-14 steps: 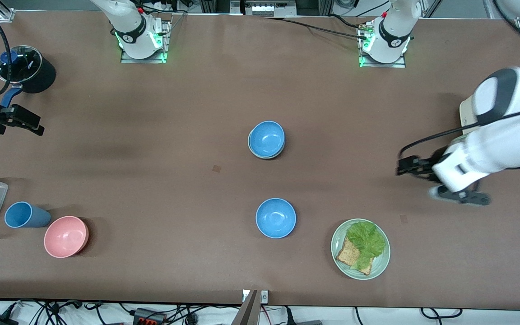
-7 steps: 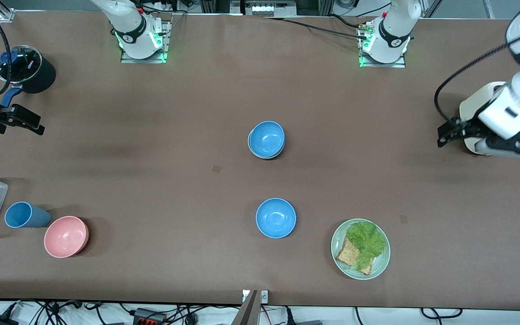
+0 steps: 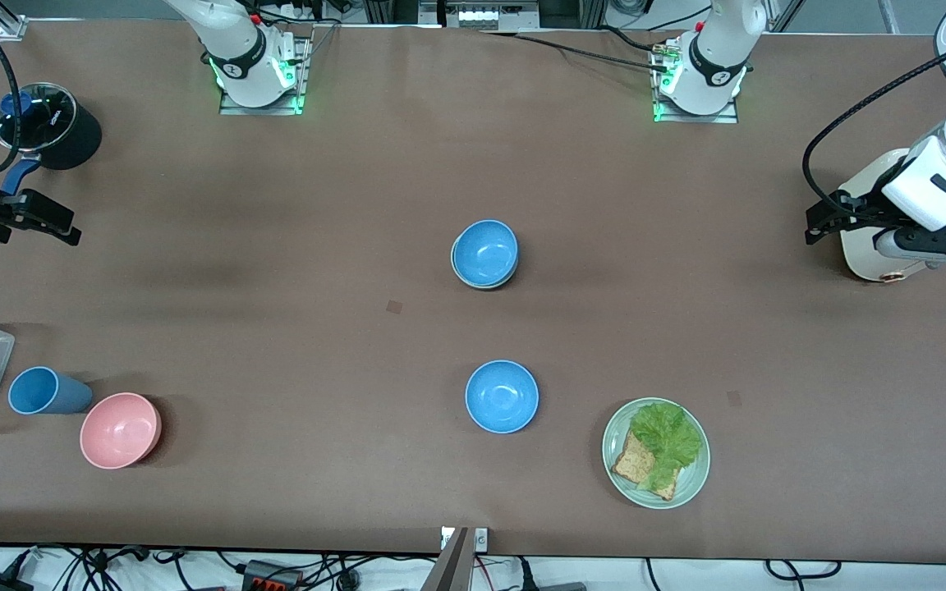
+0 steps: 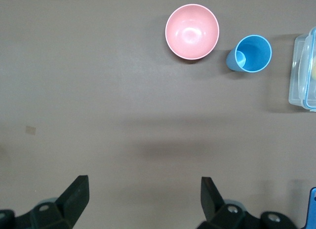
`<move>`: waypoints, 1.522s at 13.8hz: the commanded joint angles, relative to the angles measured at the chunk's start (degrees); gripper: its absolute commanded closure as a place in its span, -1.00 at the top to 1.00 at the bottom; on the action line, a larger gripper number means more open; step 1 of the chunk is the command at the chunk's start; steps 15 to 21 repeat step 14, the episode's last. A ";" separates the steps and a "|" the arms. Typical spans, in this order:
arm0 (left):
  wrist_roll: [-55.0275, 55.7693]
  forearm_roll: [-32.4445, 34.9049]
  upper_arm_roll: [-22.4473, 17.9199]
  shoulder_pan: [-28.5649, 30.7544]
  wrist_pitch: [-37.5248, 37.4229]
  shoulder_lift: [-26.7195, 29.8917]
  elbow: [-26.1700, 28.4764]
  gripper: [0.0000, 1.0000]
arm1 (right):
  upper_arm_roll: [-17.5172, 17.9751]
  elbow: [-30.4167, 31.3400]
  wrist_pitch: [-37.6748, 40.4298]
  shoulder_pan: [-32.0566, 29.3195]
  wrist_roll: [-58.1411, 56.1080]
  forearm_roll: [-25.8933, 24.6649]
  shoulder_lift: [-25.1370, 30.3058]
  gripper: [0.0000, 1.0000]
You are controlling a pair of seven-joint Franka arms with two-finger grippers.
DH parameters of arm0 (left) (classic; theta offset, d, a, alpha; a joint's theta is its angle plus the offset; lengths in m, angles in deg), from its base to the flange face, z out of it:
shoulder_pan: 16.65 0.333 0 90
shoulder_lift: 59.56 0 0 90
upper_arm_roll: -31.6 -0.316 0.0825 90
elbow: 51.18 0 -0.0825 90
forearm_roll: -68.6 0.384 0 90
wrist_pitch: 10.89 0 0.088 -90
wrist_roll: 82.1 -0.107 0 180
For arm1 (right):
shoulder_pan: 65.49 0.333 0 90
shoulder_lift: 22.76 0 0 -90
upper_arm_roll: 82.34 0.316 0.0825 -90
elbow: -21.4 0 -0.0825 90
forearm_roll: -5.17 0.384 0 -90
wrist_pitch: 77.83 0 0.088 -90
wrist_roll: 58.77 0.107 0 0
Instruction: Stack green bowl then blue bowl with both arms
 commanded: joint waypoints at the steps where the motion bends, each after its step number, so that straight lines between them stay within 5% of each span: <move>1: -0.86 -0.83 0.05 -0.86 -2.23 -1.48 -3.03 1.00 | 0.15 -0.09 0.89 -0.11 -0.41 -0.76 0.56 1.00; 21: -1.21 -1.27 -0.39 -0.16 -2.31 -2.89 -3.91 1.00 | 0.24 -0.09 0.72 -0.02 -0.41 -0.76 0.48 1.00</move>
